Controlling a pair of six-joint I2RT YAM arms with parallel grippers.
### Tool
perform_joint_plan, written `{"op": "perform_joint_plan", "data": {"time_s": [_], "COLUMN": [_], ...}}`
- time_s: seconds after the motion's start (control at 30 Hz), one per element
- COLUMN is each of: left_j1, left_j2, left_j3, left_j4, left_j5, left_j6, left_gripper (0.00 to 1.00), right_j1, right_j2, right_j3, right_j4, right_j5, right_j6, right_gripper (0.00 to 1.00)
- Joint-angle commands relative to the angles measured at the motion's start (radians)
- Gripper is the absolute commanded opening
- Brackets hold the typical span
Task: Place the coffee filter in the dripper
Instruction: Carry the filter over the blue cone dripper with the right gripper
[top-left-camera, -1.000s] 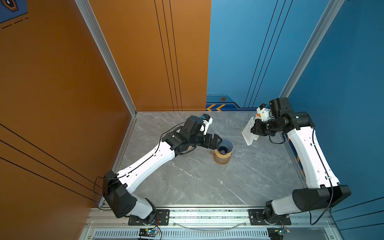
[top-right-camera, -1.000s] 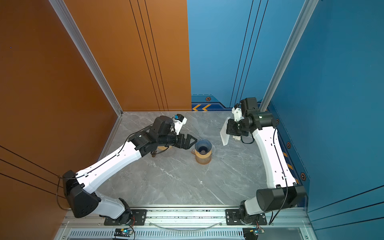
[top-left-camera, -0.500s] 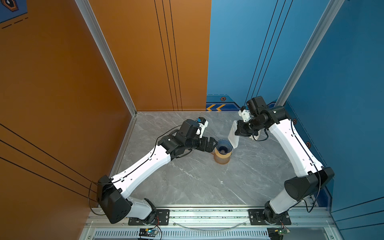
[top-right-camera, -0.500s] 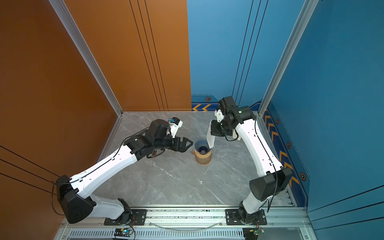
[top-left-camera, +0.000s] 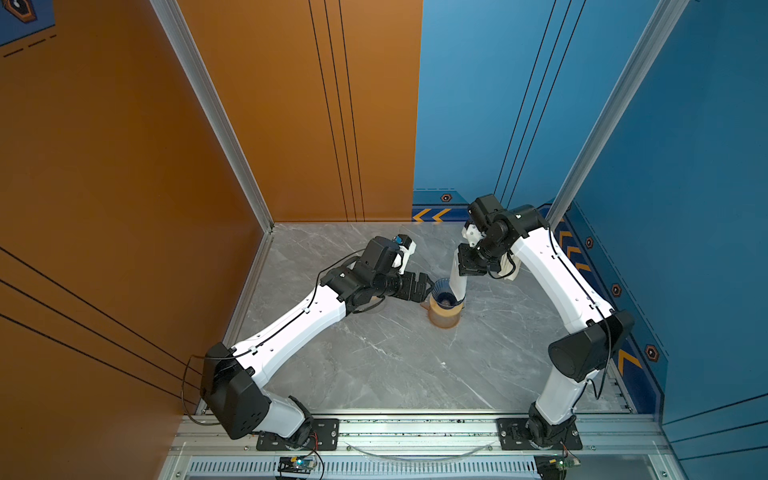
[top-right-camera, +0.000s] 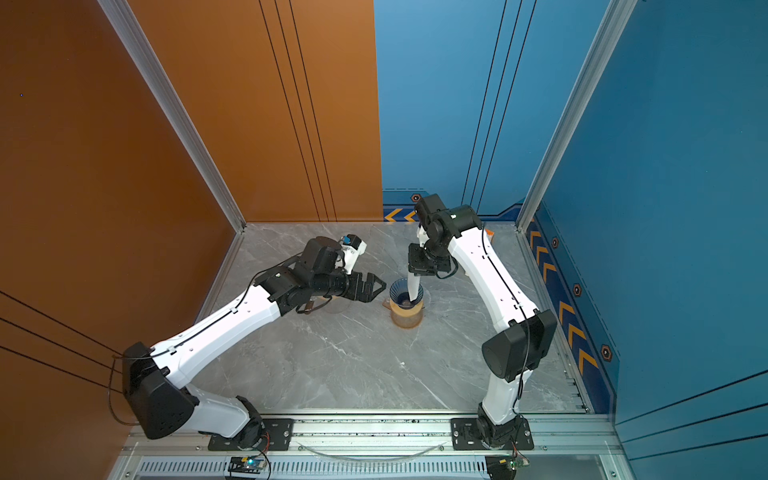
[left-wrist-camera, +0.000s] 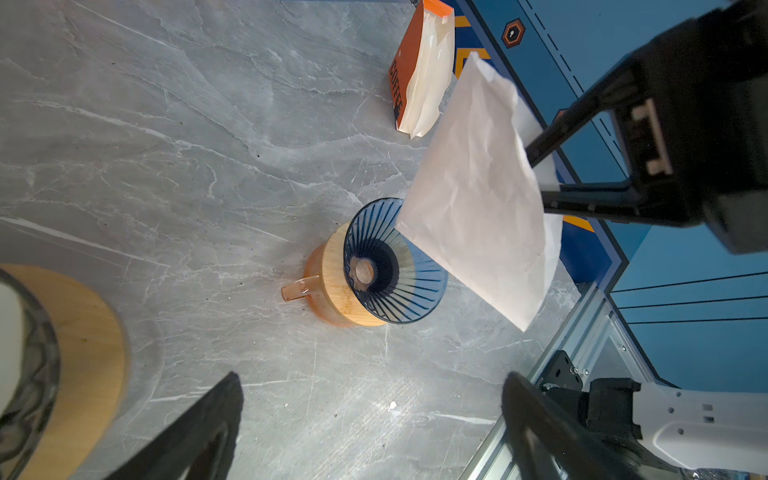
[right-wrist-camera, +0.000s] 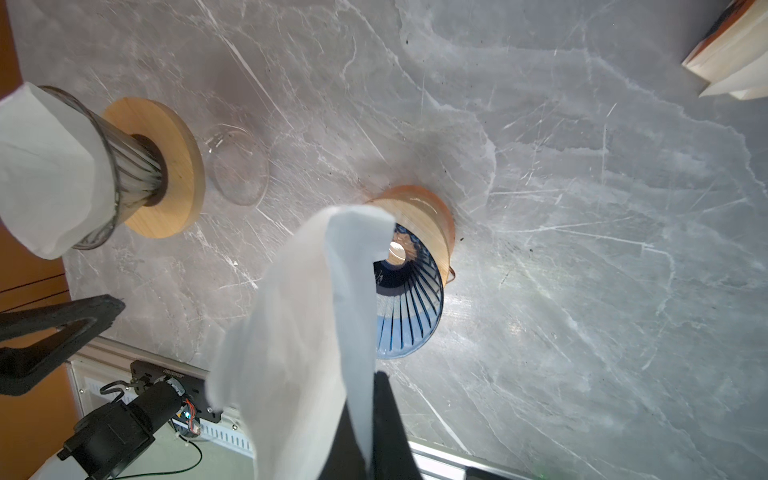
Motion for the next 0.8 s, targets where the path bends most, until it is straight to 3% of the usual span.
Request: {"op": "perform_joint_plan", "data": {"time_s": [0.0, 0.43, 0.77], "left_j1": [0.006, 0.003, -0.007], "left_j2": [0.018, 0.137, 0.227], "left_j3": [0.042, 0.122, 0.197], "left_j4": [-0.002, 0.025, 0.025], "left_j5": [0.036, 0.108, 0.142], "left_j6": [0.006, -0.054, -0.097], "left_gripper": [0.98, 0.98, 0.98], "right_j1": [0.016, 0.04, 0.053], "right_j2": [0.02, 0.066, 0.078], "right_j3": [0.039, -0.004, -0.09], "right_j4": [-0.088, -0.039, 0.059], "right_j5": [0.044, 0.078, 0.041], "right_j6": [0.0, 0.037, 0.054], "right_gripper": [0.0, 0.0, 0.0]}}
